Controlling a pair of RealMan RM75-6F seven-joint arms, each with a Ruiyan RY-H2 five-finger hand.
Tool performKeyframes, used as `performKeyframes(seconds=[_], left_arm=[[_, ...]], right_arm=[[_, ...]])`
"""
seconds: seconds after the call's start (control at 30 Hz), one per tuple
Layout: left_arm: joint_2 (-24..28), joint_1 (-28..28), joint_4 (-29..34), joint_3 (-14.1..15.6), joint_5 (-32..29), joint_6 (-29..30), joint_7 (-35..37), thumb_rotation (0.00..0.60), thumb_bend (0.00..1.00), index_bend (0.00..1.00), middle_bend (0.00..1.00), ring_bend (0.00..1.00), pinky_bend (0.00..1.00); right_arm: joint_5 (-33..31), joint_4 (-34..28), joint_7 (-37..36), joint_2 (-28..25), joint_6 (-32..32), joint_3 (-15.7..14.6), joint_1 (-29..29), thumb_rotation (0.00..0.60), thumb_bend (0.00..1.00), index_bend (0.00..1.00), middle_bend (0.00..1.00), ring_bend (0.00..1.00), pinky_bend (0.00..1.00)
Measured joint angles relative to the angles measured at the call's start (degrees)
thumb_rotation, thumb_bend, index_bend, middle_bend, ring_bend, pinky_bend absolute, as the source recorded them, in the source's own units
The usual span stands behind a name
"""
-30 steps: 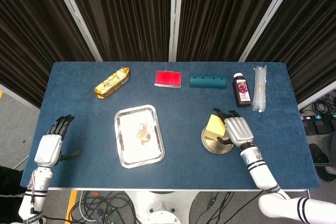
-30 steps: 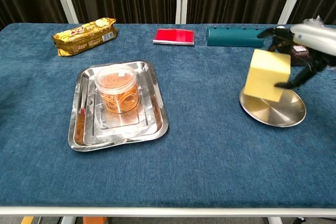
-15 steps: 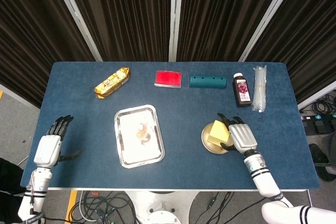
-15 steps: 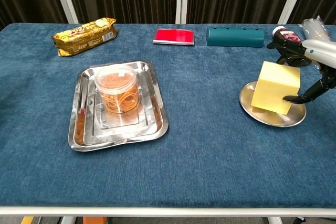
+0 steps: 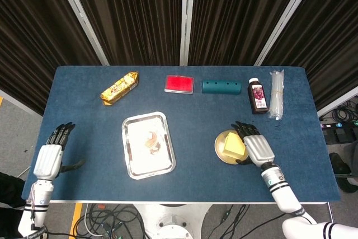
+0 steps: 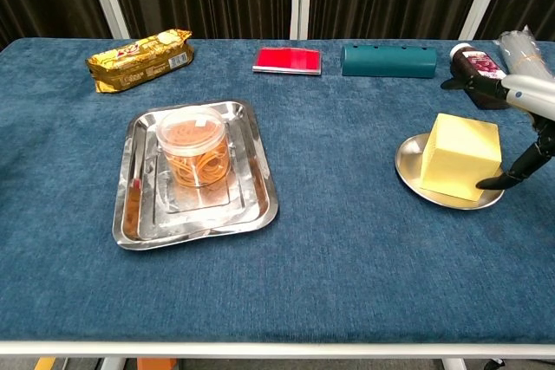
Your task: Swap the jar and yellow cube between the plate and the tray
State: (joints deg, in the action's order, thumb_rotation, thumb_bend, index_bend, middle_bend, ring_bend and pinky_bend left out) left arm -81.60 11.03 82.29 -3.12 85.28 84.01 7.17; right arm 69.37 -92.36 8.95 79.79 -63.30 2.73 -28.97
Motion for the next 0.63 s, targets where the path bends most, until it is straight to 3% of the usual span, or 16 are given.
performKeyframes(seconds=[0.3, 0.5, 0.63], left_arm=[[3.0, -1.7, 3.6, 0.1, 0.0, 1.8, -1.6, 0.6, 0.01, 0.06, 0.04, 0.0, 0.13], [4.4, -3.0, 5.5, 0.5, -1.2, 2.4, -4.7, 0.6, 0.01, 0.08, 0.04, 0.0, 0.12], [4.7, -4.4, 5.0, 1.7, -0.7, 3.5, -10.5, 0.6, 0.0, 0.1, 0.04, 0.0, 0.11]], right_arm=[[5.5, -2.9, -3.3, -4.0, -10.0, -0.4, 5.7, 0.6, 0.0, 0.0, 0.0, 0.0, 0.0], [6.7, -1.8, -1.2, -5.1, -20.9, -2.9, 14.7, 0.6, 0.0, 0.0, 0.0, 0.0, 0.0], [6.1, 1.4, 0.4, -4.6, -27.8, -4.6, 21.9, 0.6, 0.0, 0.0, 0.0, 0.0, 0.0]])
